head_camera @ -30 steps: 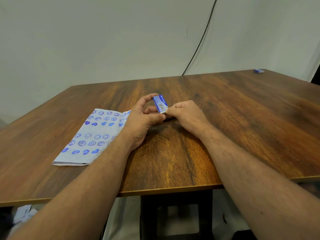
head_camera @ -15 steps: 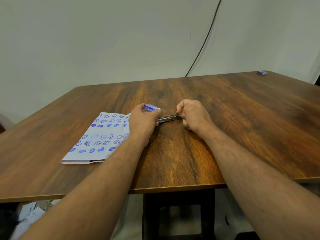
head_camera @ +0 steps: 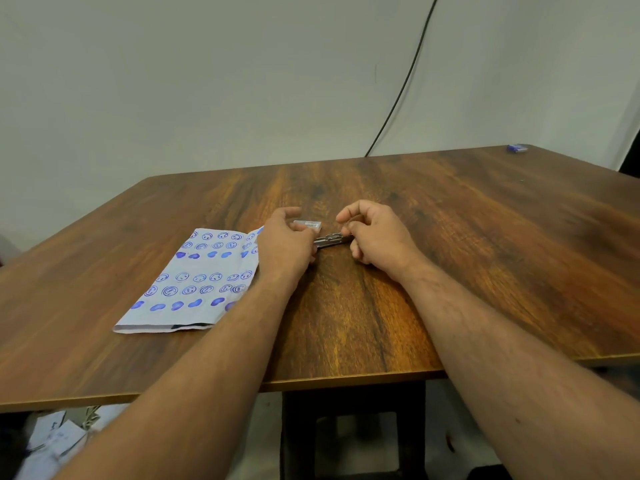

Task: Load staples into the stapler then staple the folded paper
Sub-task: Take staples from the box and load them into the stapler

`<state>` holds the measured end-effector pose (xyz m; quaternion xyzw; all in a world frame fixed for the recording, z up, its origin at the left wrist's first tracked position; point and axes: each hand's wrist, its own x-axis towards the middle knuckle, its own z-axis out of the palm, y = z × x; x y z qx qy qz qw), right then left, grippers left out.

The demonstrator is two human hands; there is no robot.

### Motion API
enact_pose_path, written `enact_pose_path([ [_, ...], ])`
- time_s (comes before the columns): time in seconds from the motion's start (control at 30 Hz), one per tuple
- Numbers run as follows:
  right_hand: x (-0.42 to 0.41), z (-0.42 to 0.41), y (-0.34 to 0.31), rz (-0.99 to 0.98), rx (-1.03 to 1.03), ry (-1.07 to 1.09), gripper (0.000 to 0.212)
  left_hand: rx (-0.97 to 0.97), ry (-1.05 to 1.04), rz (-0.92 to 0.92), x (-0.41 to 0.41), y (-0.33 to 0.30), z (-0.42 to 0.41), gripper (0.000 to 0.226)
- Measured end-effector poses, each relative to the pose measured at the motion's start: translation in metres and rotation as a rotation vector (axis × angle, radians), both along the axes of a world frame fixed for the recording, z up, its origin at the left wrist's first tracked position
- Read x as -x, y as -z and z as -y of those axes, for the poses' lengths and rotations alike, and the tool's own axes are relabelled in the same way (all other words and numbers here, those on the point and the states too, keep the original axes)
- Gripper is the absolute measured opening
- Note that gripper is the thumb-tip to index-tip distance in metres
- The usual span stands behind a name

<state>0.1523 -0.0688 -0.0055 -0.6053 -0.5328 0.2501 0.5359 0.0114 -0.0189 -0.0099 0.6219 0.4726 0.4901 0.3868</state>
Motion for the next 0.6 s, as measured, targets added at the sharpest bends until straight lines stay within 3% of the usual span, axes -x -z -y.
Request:
enact_pose_path([
  [0.1,0.0005,0.0009,-0.0017,-0.064,-0.025,-0.035,0.015,-0.105,0.062,-0.054,-0.0005,0.0004,0.003,0.019],
  [0.3,-0.0012,0.0022,-0.0055,-0.157,0.008,-0.119,0.022,-0.157,0.218,-0.098,0.0026,-0.0017,0.0033,0.025],
  [0.6,-0.0029,-0.0005,-0.0047,-0.15,0.045,-0.173,0.022,-0.195,0.239,-0.069,0.0043,-0.0013,0.004,0.009],
])
